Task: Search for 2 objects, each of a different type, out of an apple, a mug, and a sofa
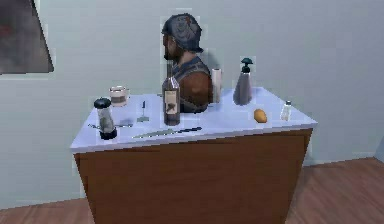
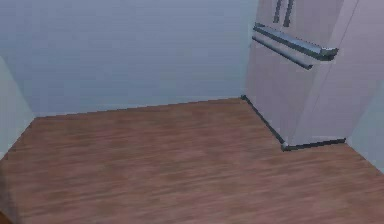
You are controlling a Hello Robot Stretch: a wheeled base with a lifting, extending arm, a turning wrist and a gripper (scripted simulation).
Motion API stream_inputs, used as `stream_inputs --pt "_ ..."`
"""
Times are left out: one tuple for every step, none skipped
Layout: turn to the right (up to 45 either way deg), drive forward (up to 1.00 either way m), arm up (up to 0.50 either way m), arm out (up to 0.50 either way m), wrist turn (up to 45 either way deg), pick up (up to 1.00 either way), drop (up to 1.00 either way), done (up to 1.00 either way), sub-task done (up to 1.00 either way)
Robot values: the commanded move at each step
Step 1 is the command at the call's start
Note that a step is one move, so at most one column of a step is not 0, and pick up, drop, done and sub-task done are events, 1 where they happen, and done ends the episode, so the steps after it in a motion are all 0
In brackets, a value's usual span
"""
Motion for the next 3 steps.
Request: stream_inputs --pt "9.0 0.0 0.0 0.0 0.0 0.0 0.0 0.0 0.0" --pt "0.0 0.35 0.0 0.0 0.0 0.0 0.0 0.0 0.0" --pt "-36.0 0.0 0.0 0.0 0.0 0.0 0.0 0.0 0.0"
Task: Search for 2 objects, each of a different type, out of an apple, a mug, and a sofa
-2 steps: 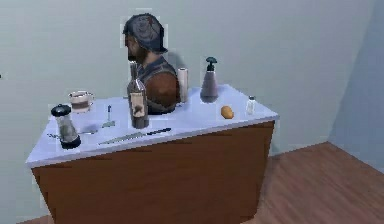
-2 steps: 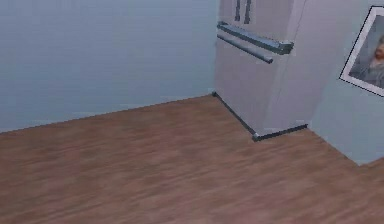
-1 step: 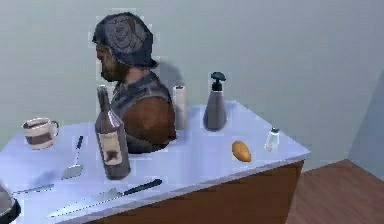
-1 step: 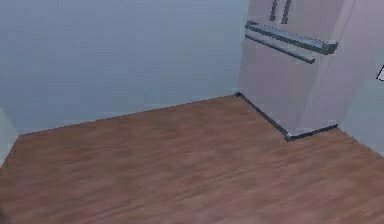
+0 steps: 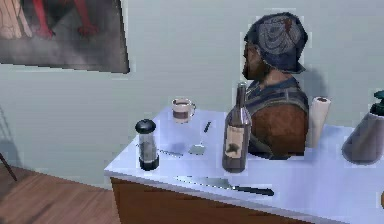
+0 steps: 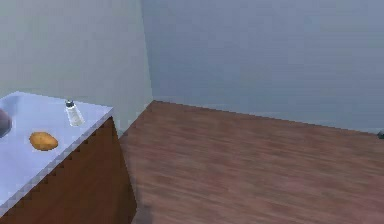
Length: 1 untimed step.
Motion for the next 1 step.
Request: stream_inputs --pt "0.0 0.0 0.0 0.0 0.0 0.0 0.0 1.0 0.0"
